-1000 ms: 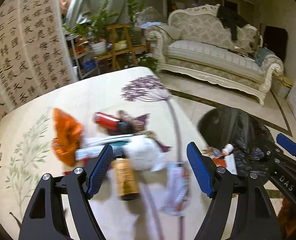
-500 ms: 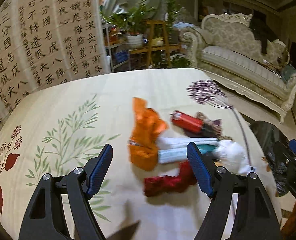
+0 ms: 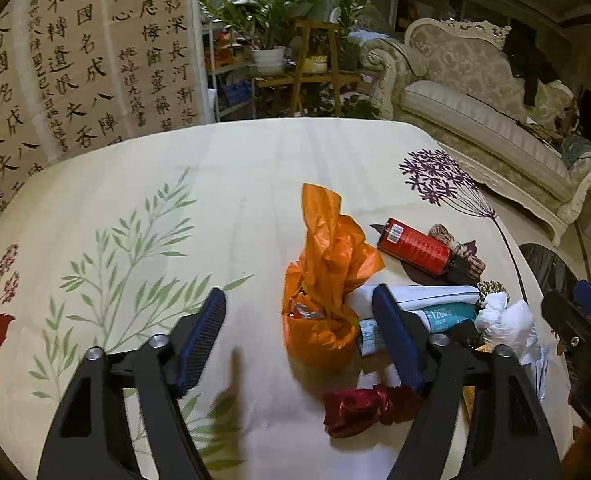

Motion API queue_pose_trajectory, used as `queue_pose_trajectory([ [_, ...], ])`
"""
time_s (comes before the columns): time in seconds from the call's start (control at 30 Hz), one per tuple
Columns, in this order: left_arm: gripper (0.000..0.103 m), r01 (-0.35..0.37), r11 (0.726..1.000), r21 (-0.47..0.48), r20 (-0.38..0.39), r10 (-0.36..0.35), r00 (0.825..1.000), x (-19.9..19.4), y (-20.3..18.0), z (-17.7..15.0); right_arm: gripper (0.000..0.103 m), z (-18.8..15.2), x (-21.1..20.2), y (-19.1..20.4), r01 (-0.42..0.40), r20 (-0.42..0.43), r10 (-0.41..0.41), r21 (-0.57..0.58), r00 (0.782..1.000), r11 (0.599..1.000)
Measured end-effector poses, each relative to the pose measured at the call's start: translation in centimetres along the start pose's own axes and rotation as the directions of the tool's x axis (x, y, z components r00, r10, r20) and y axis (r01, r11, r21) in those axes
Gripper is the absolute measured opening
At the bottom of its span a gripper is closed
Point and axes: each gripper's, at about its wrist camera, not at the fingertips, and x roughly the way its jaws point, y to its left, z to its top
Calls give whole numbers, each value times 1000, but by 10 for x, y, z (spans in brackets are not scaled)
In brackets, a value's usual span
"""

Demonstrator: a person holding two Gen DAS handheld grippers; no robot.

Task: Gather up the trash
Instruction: 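Grasp the orange plastic bag with the left tool while the right tool grasps the white tissue ball, then carry the orange bag to the bin with the left tool while the right tool carries the tissue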

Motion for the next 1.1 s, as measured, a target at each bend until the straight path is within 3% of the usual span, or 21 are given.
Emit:
queue_pose_trajectory([
  [0.17,35,55,998,13,-14,-55,998,4,0,-1,66,-1,2,10,-13,-12,12,-15,1000,1000],
  [0.2,33,64,998,16,-9,-64,998,2,-1,-1,66,-1,2,13,-16,-15,15,-20,1000,1000],
  [0.4,32,52,999,0,15,-52,999,-8,6,-3,65,-6,4,26,-42,-38,40,-44,998,998],
  [0.67,32,32,999,-42,36,-31,999,-30,27,-12,50,-12,15,34,-55,-82,50,-62,995,997],
  [0.8,32,25,999,-45,37,-23,999,-34,32,-14,33,-14,17,37,-75,-93,69,-61,993,995],
  [1.1,32,42,997,-57,58,-39,998,-51,25,-22,30,-12,-11,27,-50,-21,49,-51,999,997],
])
